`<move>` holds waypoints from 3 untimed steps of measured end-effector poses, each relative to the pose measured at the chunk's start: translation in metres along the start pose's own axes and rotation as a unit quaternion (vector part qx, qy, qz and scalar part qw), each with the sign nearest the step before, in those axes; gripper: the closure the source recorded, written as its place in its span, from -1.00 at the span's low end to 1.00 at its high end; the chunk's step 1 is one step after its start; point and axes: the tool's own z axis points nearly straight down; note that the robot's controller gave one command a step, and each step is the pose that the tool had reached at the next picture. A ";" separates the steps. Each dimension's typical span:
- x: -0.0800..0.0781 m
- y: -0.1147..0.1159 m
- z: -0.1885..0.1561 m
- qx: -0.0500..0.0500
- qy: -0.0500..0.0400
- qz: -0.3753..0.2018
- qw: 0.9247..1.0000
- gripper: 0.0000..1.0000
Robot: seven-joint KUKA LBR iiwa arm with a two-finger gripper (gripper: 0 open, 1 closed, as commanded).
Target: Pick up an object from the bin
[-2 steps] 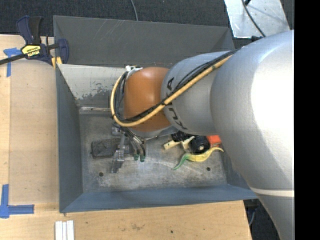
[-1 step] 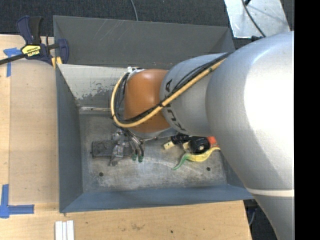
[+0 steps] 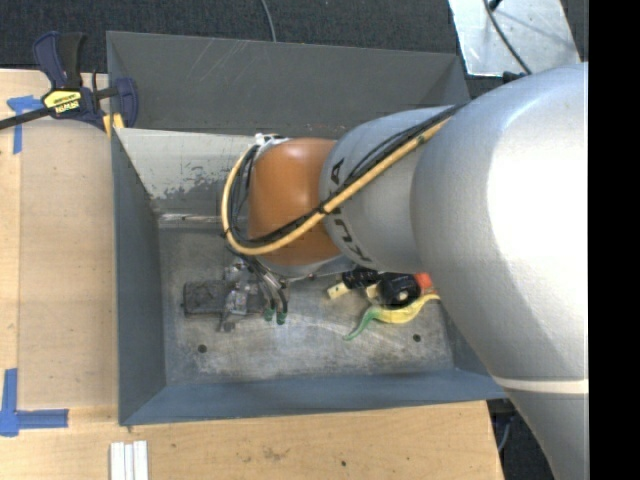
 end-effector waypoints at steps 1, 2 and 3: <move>-0.003 0.002 -0.069 0.003 0.006 0.017 1.000 1.00; -0.003 0.002 -0.069 0.003 0.006 0.017 1.000 1.00; 0.001 0.006 -0.092 0.004 0.007 0.017 1.000 1.00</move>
Offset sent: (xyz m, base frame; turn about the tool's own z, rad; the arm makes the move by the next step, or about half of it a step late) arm 0.0000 0.0000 0.0000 0.0000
